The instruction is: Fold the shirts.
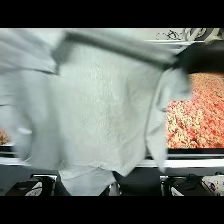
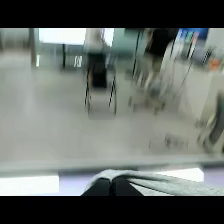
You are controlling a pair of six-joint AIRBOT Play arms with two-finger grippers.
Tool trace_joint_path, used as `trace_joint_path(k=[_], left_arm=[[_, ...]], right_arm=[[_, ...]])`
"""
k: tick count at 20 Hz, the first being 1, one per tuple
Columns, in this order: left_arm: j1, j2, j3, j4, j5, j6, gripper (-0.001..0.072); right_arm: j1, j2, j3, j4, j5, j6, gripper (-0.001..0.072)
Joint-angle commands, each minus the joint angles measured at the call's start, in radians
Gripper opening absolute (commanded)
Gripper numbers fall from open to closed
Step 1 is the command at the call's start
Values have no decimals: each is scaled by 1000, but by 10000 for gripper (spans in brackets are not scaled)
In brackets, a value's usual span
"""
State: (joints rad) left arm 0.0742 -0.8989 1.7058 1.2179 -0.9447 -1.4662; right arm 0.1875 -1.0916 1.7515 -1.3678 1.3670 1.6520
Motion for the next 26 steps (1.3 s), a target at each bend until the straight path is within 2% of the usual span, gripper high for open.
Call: trace_joint_path(k=[1,4,7,8,9,10,11,12,13,14,15,16,18,19,21,25,26], left_arm=[[1,-175,-244,51,-10,0,22],[1,-386,-352,25,44,-2,23],[0,-532,-351,-114,43,-35,27],[-1,-560,-351,-175,39,-38,79],[-1,-577,-351,-230,24,-38,203],[0,-582,-347,-246,-8,-38,428],[10,-581,-334,-234,-73,-36,625],[28,-579,-314,-202,-167,-37,625],[55,-573,-299,-153,-280,-38,623],[79,-565,-302,-99,-384,-38,609],[99,-552,-327,-32,-478,-44,607],[114,-530,-377,12,-526,-53,606],[132,-447,-566,26,-514,-52,604],[132,-397,-686,20,-482,-52,603],[122,-315,-906,-26,-401,-26,603],[105,-281,-1115,-151,-216,-6,601],[94,-285,-1121,-184,-183,6,536]], right_arm=[[0,-299,-103,23,33,31,22],[0,-559,-120,148,-190,39,22],[0,-682,-121,312,-254,41,23],[0,-694,-120,345,-257,42,29],[0,-692,-119,355,-262,42,118],[-5,-680,-110,352,-238,34,272],[-19,-660,-92,347,-183,-3,456],[-46,-629,-68,310,-93,-46,583],[-81,-587,-58,227,0,-52,614],[-122,-549,-59,146,91,-51,604],[-174,-516,-74,96,177,-52,558],[-224,-484,-118,99,227,-52,523],[-296,-389,-308,144,220,-53,519],[-309,-331,-431,153,185,-67,491],[-310,-235,-632,152,133,-109,487],[-311,-160,-829,152,82,-112,506],[-311,-160,-850,152,80,-112,510]])
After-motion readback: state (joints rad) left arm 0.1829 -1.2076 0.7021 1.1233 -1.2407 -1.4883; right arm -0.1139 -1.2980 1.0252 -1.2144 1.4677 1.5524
